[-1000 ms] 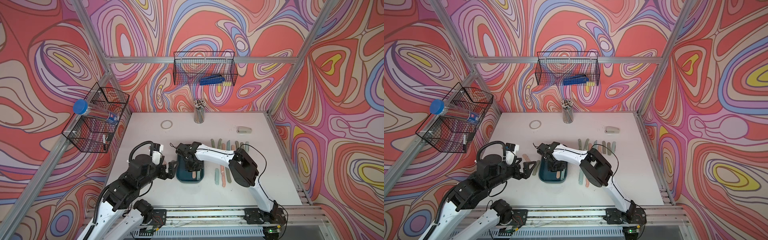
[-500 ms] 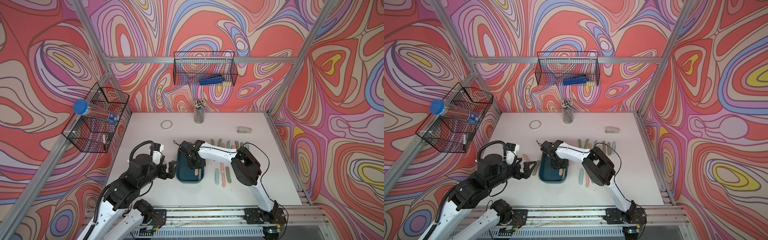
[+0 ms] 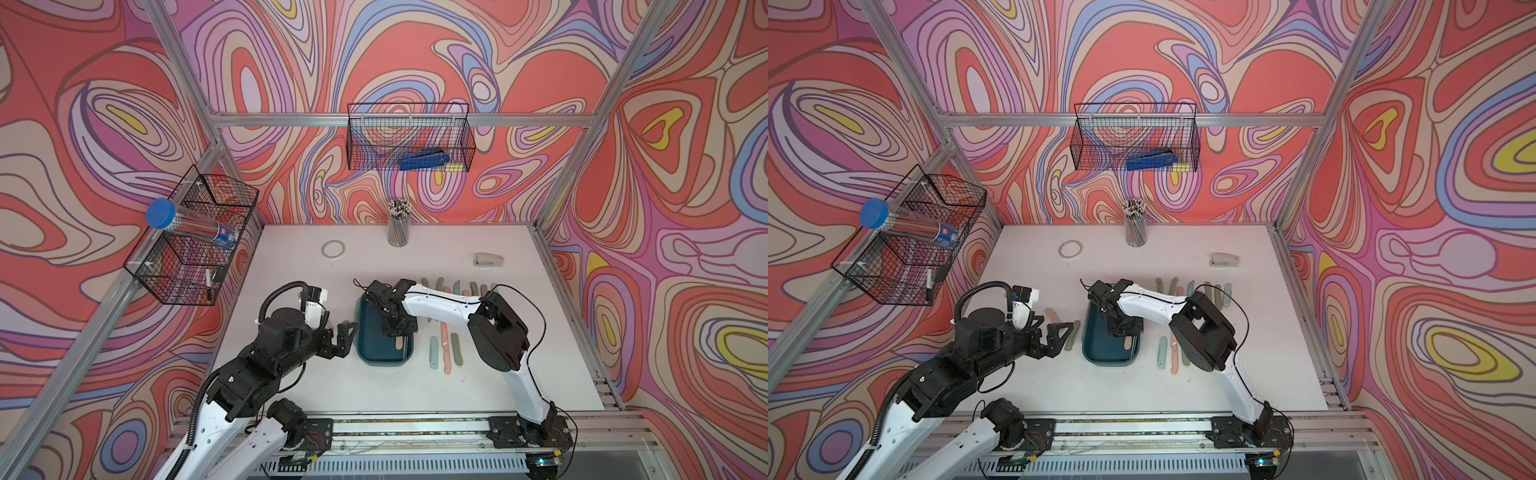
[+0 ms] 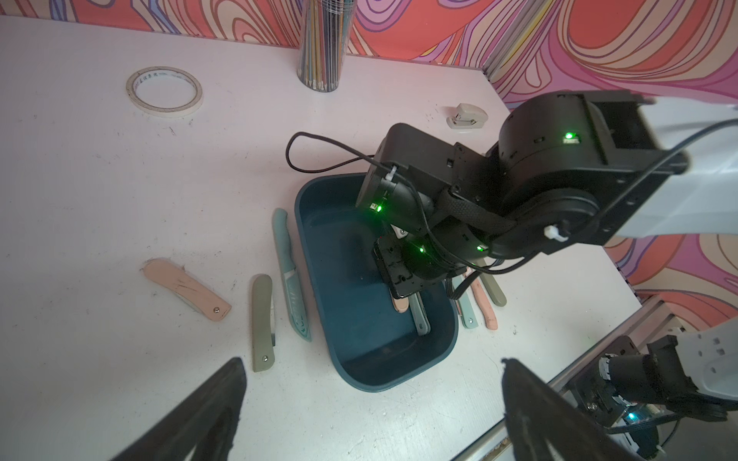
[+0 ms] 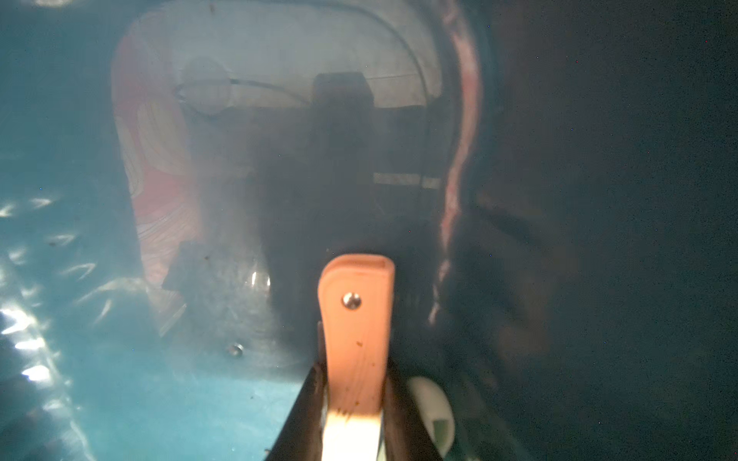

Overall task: Take the fruit knife out of the storage box
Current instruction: Pick up the fruit knife from the storage box.

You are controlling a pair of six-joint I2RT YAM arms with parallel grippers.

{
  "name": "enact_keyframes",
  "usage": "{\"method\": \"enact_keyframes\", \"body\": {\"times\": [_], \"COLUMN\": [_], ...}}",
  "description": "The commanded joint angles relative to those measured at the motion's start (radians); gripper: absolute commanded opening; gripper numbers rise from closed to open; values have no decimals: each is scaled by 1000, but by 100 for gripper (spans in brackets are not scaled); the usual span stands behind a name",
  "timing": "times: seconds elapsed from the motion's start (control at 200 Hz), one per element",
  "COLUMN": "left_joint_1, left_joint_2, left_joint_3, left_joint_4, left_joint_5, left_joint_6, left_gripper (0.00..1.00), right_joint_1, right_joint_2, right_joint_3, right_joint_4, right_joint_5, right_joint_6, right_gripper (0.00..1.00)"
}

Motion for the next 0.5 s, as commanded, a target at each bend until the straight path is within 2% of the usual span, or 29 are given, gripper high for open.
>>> {"method": "enact_keyframes", "body": {"times": [0.0, 0.496], "left_joint_1": [-6, -6], "left_joint_2": [-2, 2], "left_joint_3": [11, 11], "left_joint_4": [-9, -8], "left_joint_5": [-7, -1], "left_joint_6": [-5, -4], "left_gripper": [100, 100], "right_joint_1": [-2, -3], "right_joint_2": [-40, -88], "right_joint_3": [3, 94], "right_joint_4": [36, -9], "right_joint_5": [12, 19], "right_joint_6": [-39, -73], "right_gripper": [21, 21]}}
